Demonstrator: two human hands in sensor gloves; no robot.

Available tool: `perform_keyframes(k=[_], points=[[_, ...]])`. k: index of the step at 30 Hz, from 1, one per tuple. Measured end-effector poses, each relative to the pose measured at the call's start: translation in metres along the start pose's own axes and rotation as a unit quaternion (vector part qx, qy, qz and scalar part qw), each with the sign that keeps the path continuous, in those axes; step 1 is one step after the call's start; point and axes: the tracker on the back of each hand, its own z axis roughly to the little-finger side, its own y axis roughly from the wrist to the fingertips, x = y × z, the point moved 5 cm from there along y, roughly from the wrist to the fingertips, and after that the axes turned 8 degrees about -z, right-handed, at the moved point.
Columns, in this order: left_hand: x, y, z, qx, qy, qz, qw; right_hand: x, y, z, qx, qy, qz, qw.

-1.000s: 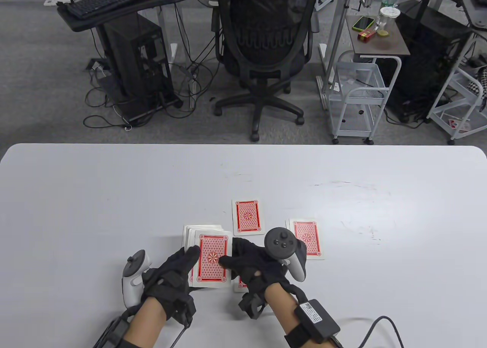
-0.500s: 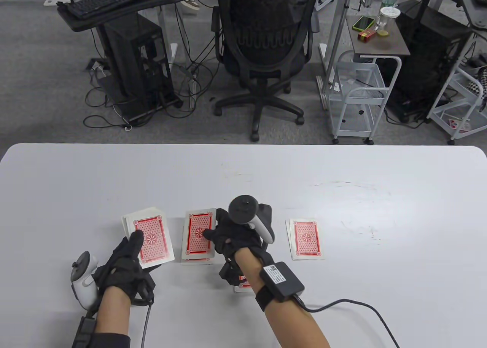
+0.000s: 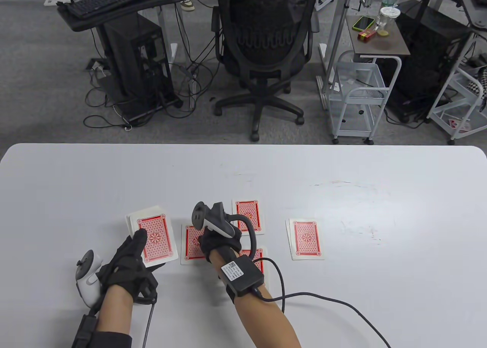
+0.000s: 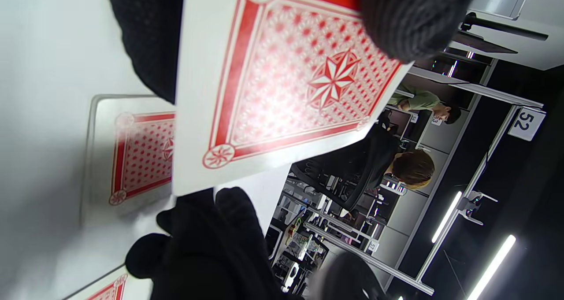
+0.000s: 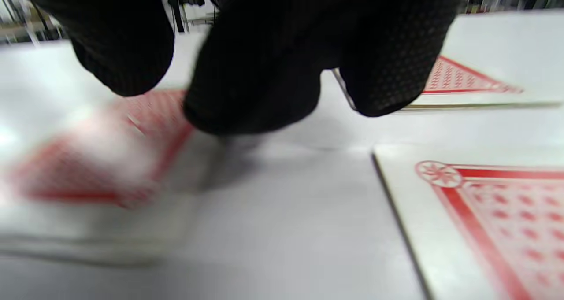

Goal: Four-player card dealing with fan arrangement

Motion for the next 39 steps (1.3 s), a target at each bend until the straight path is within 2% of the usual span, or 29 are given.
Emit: perform_keyframes(k=[2,4,5,8,10,11,12,14,16,18,21,24,26,30,34,39], points=[[-0.004,-0.001,0.001,-0.001,-0.002,0.006,1.000,-0.010,-0.010,0.002,-0.035,0.073,-0.008,0.997],[-0.010,-0.002,0.003,0.003,-0.002,0.019,1.000,-0.019,-0.023,0.002,-0.072,0.147,-0.053,0.985],[-0.014,-0.003,0.004,0.005,-0.003,0.027,1.000,-0.023,-0.029,-0.001,-0.114,0.177,-0.068,0.975],[-0.028,-0.008,0.008,0.010,-0.001,0.060,0.998,-0.024,-0.044,-0.008,-0.179,0.239,-0.080,0.951],[-0.037,-0.011,0.009,0.007,-0.004,0.075,0.997,-0.022,-0.050,-0.013,-0.209,0.235,-0.076,0.946],[-0.041,-0.013,0.010,0.005,-0.007,0.081,0.997,-0.022,-0.053,-0.013,-0.210,0.233,-0.058,0.948],[-0.047,-0.016,0.010,0.001,-0.009,0.089,0.996,-0.024,-0.058,-0.014,-0.221,0.236,-0.015,0.946],[-0.048,-0.019,0.011,-0.003,-0.013,0.080,0.997,-0.027,-0.061,-0.009,-0.206,0.244,0.027,0.947],[-0.047,-0.020,0.012,-0.007,-0.008,0.075,0.997,-0.026,-0.062,-0.003,-0.201,0.263,0.018,0.944],[-0.048,-0.016,0.015,0.001,-0.011,0.083,0.996,-0.030,-0.061,0.003,-0.200,0.271,0.035,0.941],[-0.049,-0.014,0.014,0.002,-0.026,0.091,0.995,-0.031,-0.051,0.014,-0.218,0.325,-0.010,0.920],[-0.041,-0.011,0.013,0.001,-0.024,0.070,0.997,-0.042,-0.042,0.031,-0.202,0.356,-0.013,0.912],[-0.032,-0.008,0.016,0.010,-0.021,0.053,0.998,-0.062,-0.036,0.054,-0.174,0.336,0.018,0.926],[-0.027,-0.004,0.018,0.017,-0.023,0.042,0.999,-0.083,-0.019,0.091,-0.088,0.247,0.050,0.964],[-0.030,0.000,0.017,0.017,-0.016,0.047,0.999,-0.080,0.006,0.120,0.003,0.178,0.064,0.982],[-0.026,0.005,0.021,0.024,-0.004,0.037,0.999,-0.059,0.039,0.140,0.105,0.047,0.047,0.992]])
